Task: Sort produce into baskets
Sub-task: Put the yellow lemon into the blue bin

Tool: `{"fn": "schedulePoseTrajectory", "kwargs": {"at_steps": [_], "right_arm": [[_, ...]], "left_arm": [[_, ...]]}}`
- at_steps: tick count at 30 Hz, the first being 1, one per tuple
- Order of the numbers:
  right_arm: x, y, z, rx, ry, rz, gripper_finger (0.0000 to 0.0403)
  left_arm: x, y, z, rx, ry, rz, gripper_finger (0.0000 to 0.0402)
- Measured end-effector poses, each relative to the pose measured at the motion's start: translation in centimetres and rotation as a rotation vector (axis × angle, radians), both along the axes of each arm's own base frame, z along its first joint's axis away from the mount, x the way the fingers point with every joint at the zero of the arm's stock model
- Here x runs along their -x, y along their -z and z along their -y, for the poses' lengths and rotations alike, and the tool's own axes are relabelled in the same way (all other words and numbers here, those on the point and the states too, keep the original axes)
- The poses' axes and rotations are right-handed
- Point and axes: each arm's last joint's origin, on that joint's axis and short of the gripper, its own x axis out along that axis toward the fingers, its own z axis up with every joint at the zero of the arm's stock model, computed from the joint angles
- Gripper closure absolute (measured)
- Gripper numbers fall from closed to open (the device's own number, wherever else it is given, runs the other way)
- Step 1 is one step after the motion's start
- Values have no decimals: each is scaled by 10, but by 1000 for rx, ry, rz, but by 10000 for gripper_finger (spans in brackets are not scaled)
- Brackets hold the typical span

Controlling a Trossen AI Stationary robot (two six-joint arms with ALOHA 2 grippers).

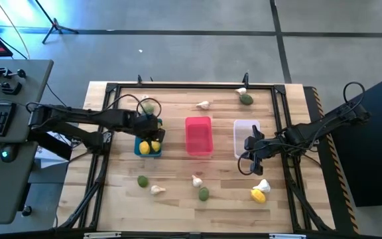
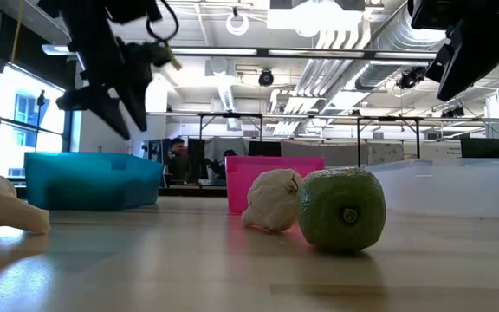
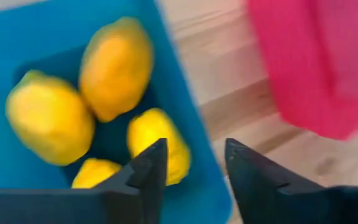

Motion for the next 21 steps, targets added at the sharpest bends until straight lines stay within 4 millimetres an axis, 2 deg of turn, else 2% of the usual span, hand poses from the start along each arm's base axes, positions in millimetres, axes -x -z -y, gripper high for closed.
{"fn": "schedulePoseTrajectory", "kwargs": {"at_steps": [6,9,16,21], "right_arm": [[1,0,-2,-35,14,-7,403],[1,-1,-6,-41,-10,3,403],[7,-1,-19,-91,-38,-11,403],[13,0,-31,-211,-28,-62,403]], "left_arm": [[-1,-23,26,-196,144,188,361],[-3,-29,38,-290,212,239,393],[-4,-27,57,-430,374,210,399],[-7,-31,62,-420,480,258,401]]}}
